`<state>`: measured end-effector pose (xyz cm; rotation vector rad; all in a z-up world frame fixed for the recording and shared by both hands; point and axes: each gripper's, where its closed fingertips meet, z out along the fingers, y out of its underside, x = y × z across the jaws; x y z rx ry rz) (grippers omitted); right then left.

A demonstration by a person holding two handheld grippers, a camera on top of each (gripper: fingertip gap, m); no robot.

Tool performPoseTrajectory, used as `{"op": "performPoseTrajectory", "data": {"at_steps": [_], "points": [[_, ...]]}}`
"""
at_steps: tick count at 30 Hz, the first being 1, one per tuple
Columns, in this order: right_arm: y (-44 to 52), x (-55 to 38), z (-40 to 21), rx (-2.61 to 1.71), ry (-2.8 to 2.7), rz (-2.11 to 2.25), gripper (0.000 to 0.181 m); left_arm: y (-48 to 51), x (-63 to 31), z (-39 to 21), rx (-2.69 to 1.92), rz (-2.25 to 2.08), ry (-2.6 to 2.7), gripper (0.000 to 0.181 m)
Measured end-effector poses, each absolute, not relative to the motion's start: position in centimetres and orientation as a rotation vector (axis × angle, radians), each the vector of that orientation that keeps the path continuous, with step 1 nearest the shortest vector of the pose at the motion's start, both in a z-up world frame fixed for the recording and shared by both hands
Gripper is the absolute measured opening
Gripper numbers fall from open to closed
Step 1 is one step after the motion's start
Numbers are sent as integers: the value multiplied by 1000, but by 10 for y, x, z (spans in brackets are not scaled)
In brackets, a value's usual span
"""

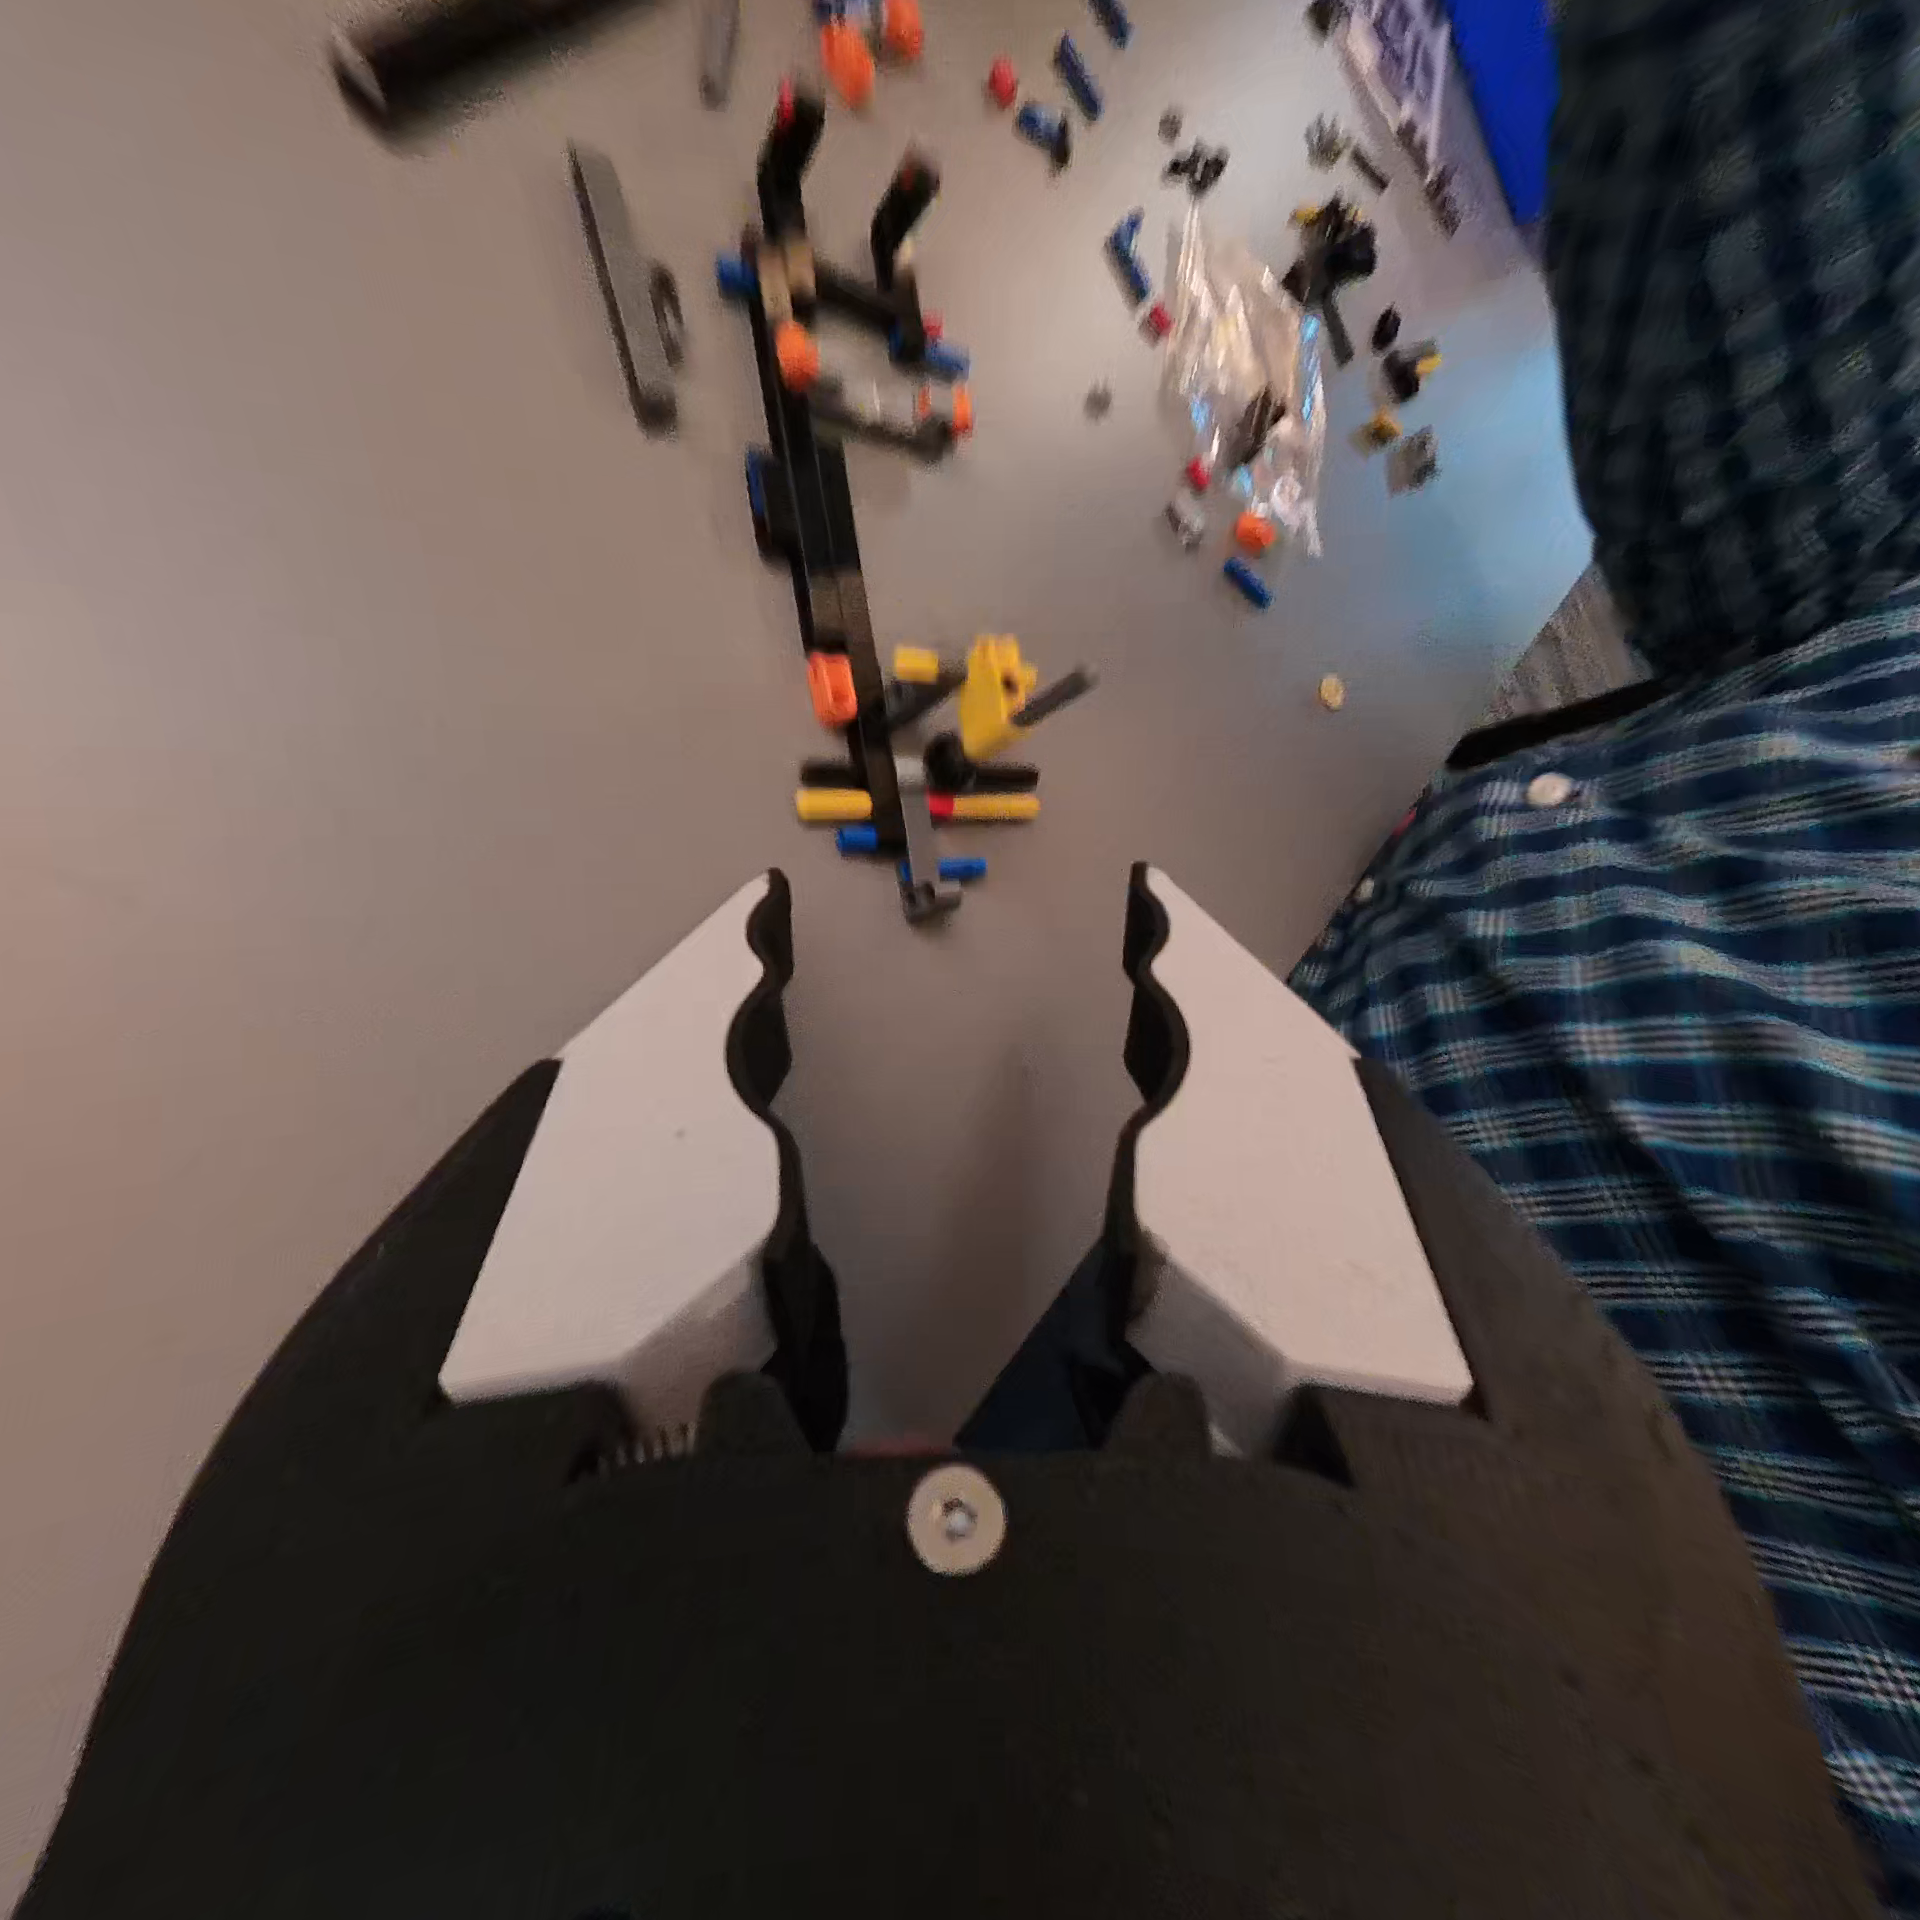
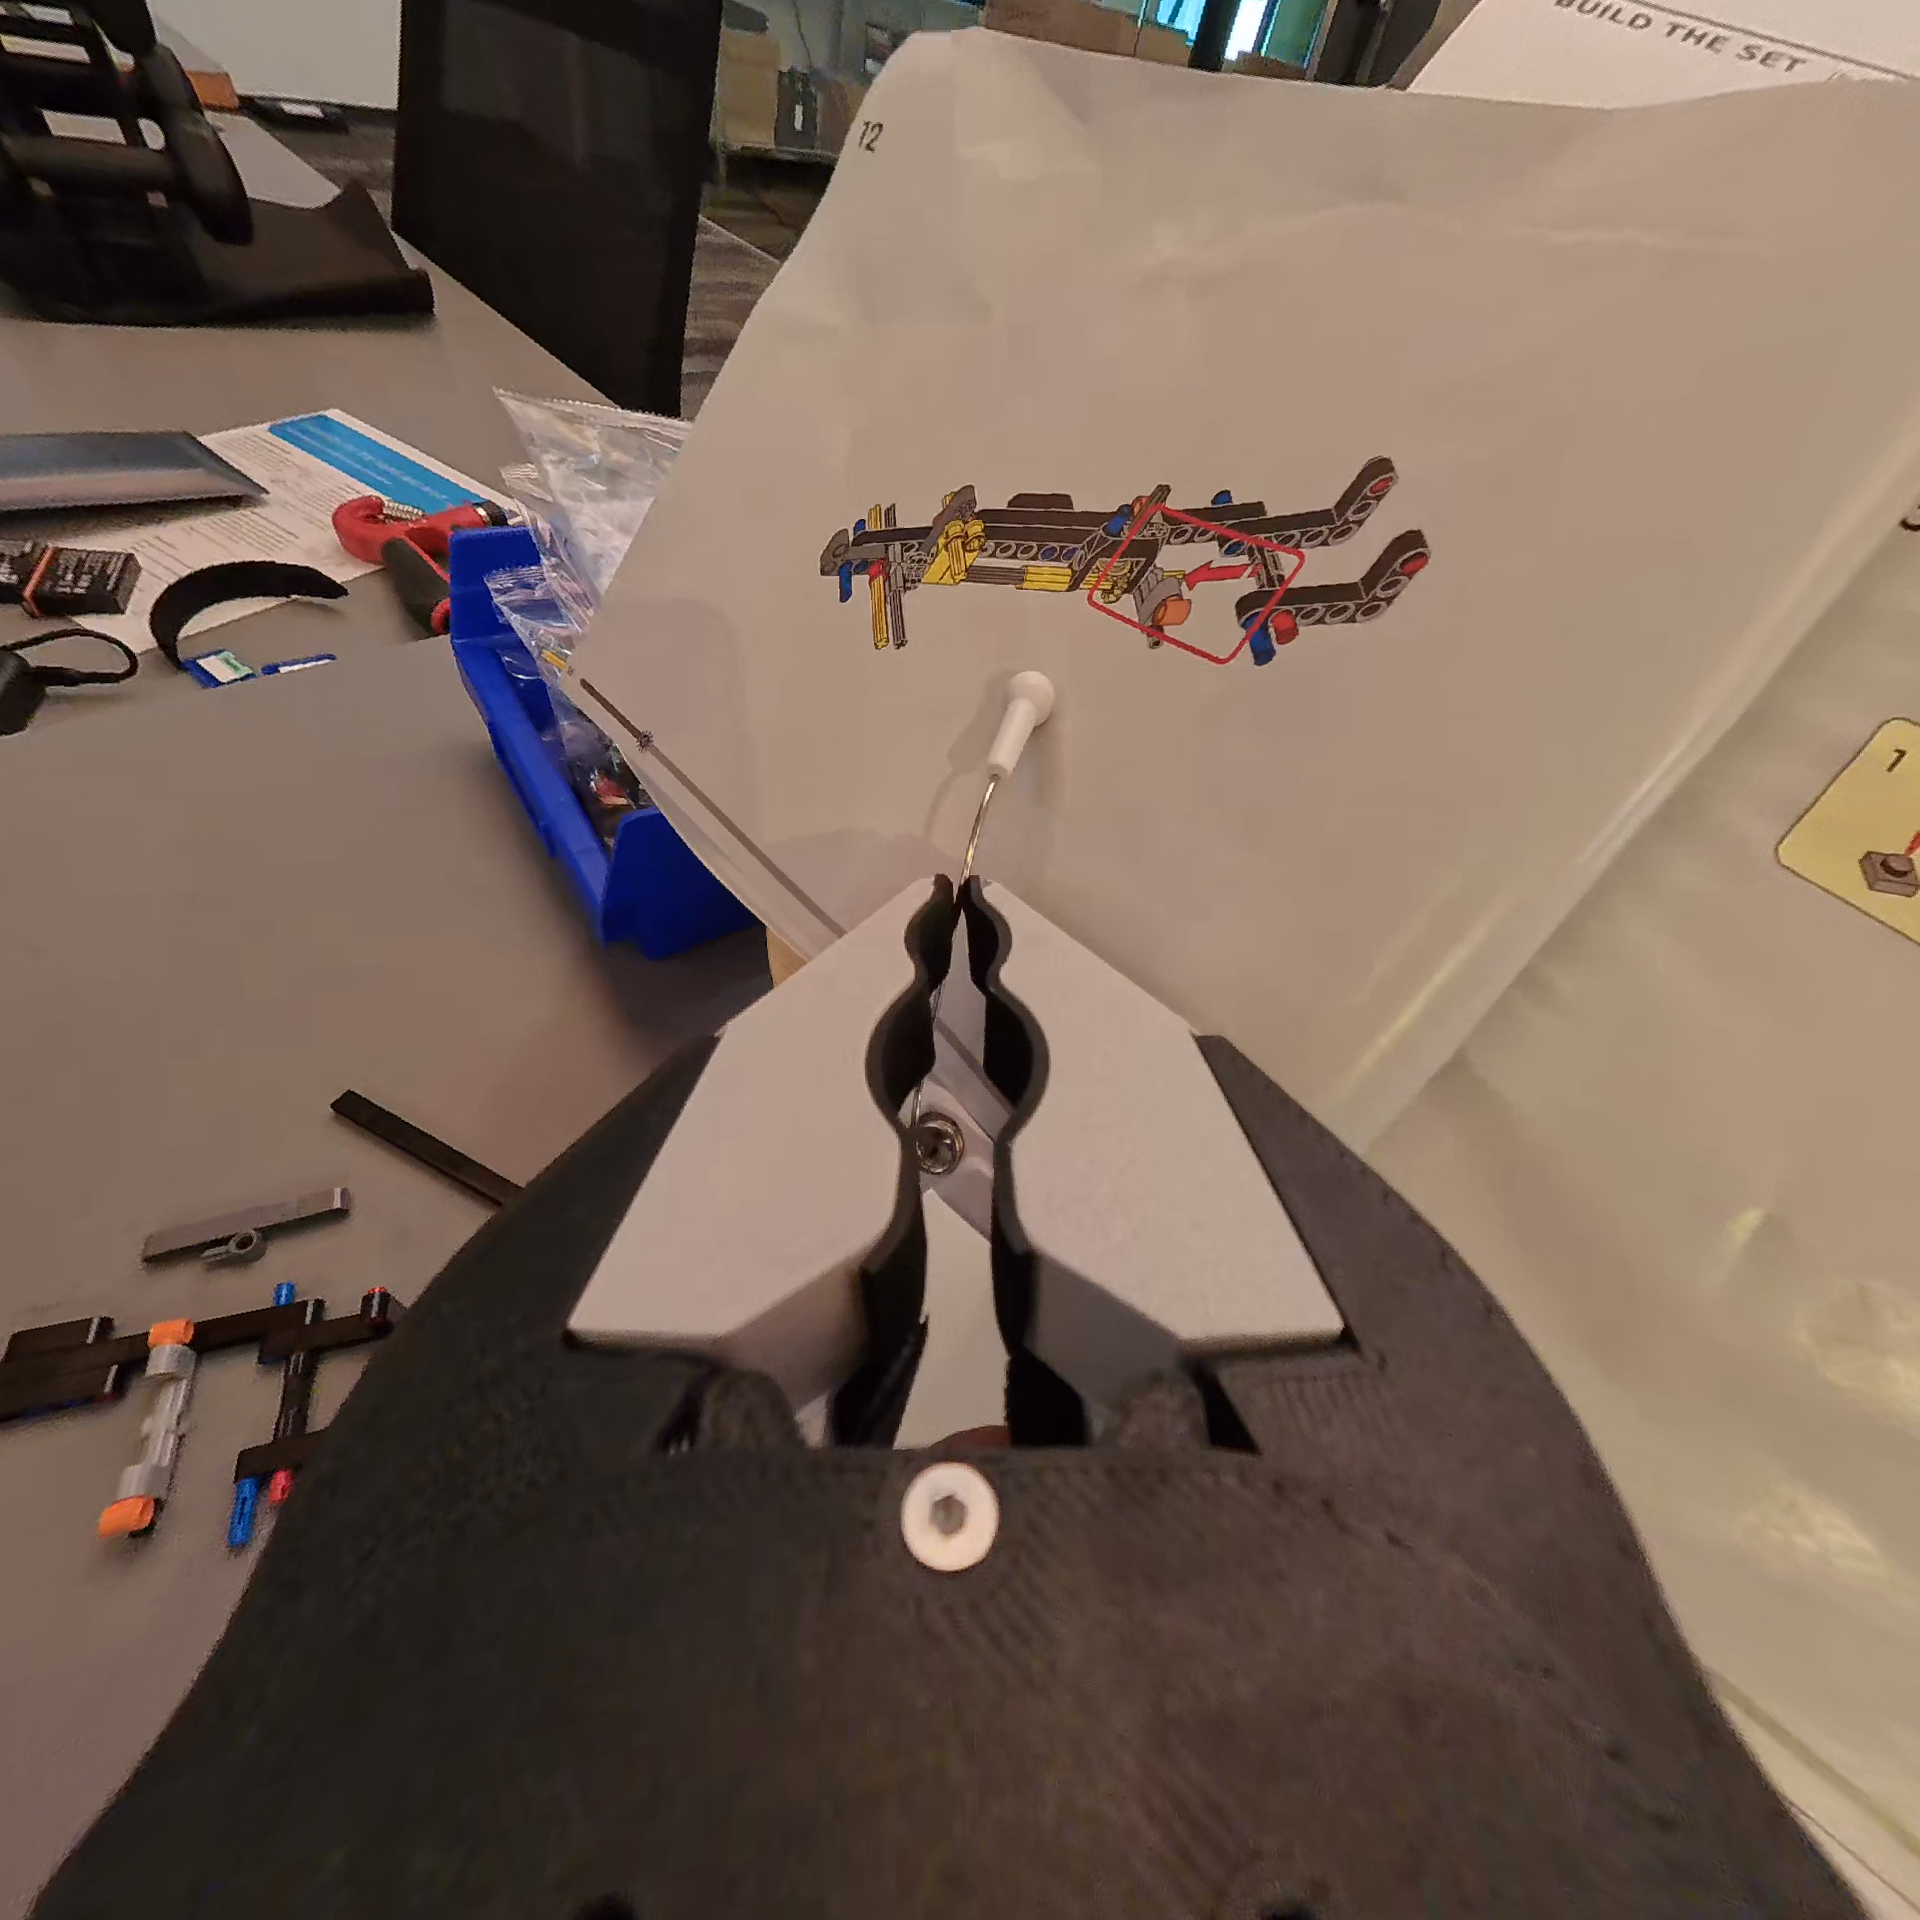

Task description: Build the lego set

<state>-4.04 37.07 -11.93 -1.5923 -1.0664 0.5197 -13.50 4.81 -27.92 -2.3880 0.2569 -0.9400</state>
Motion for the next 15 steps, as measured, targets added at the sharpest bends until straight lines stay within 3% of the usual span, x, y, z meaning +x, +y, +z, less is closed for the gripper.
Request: {"op": "performPoseTrajectory", "data": {"at_steps": [10, 15], "points": [[372, -40, -114, -1577, -1109, 435, 0, 240, -192, -114, -1979, -380, 486, 66], [370, -42, -115, -1565, -1109, 424, 0, 335, -194, -57, -1818, -361, 445, 70]]}}
